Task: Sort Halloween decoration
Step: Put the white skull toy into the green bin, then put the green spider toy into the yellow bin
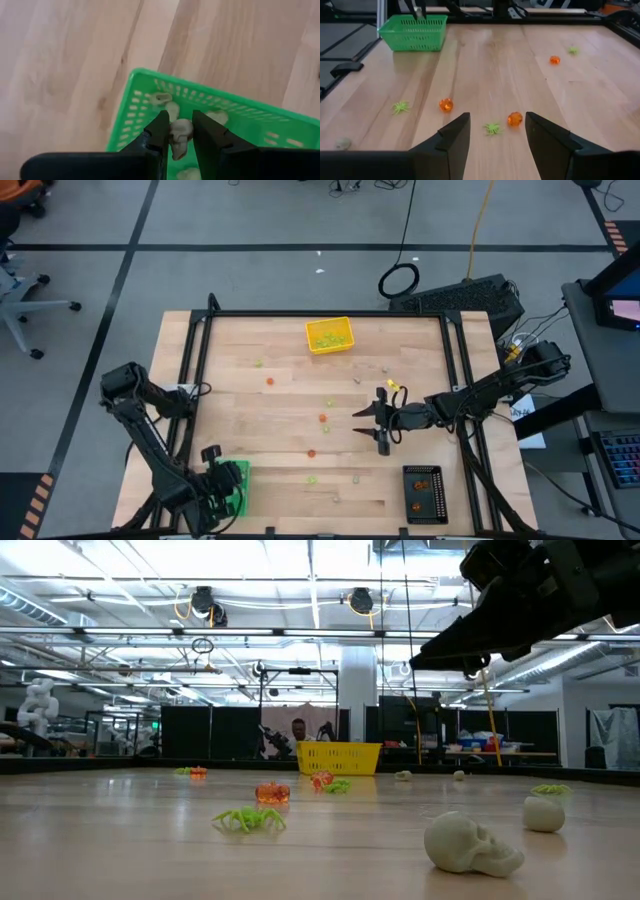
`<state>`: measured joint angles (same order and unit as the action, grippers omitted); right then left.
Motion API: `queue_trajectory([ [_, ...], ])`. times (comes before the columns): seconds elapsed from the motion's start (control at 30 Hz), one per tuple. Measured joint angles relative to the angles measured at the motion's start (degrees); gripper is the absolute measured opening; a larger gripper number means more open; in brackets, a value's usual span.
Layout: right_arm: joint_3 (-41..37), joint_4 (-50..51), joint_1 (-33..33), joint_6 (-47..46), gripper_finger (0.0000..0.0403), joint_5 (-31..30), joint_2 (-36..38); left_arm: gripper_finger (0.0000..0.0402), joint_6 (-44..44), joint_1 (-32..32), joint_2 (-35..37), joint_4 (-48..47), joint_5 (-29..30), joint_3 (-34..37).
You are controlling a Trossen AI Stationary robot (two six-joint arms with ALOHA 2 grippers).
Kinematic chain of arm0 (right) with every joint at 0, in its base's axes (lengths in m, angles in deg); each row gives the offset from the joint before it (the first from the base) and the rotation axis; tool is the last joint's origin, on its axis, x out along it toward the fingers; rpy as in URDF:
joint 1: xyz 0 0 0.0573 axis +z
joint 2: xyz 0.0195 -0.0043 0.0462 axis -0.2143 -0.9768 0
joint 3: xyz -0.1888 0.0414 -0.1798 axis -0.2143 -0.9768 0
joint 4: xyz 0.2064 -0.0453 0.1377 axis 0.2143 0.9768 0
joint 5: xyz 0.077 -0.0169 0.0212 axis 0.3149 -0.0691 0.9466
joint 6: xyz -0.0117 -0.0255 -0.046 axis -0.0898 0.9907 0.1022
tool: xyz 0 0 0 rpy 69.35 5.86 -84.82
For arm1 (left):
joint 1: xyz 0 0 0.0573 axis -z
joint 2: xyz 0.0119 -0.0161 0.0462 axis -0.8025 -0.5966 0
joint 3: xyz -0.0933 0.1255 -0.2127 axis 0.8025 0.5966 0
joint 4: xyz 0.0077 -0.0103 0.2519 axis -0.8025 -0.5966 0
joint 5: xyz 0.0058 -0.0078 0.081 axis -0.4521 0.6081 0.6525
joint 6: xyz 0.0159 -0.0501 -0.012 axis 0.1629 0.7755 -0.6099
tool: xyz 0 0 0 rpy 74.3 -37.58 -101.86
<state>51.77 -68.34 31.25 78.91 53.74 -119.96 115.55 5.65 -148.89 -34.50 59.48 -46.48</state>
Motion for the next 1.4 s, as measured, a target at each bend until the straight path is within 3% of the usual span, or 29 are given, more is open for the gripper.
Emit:
queue_trajectory([
  [0.13,0.00,-1.16,0.00,0.00,0.0176,0.02,0.00,0.0080,3.13,0.46,-0.01,1.81,-0.42,0.00],
  [0.47,0.00,-1.91,0.00,-1.49,0.0176,0.04,0.00,0.0189,4.87,0.59,-0.01,0.14,2.20,0.00],
  [0.57,0.00,-2.15,0.00,-2.59,0.0176,0.00,0.00,0.0198,4.78,0.52,-0.01,0.46,9.10,0.00],
  [0.73,0.00,-2.09,-0.02,-4.04,0.0176,-0.04,0.00,0.0198,0.06,-0.13,-0.01,1.53,26.35,0.00],
  [0.87,0.00,-1.67,-0.02,-4.51,0.0176,-0.08,0.00,0.0198,-10.74,-1.85,-0.01,4.60,38.35,0.00],
  [0.93,0.00,-1.69,-0.02,-4.66,0.0176,-0.09,0.00,0.0198,-16.96,-3.61,-0.01,6.61,40.61,0.00],
  [1.1,0.37,-1.15,-0.02,-5.83,0.0176,-1.03,0.00,0.0198,-31.13,-9.71,-0.01,14.07,37.21,0.00],
  [1.4,0.39,-1.65,-0.02,-5.55,0.0176,-1.62,-2.29,0.0198,-68.55,-19.47,-0.01,43.92,18.58,0.00],
])
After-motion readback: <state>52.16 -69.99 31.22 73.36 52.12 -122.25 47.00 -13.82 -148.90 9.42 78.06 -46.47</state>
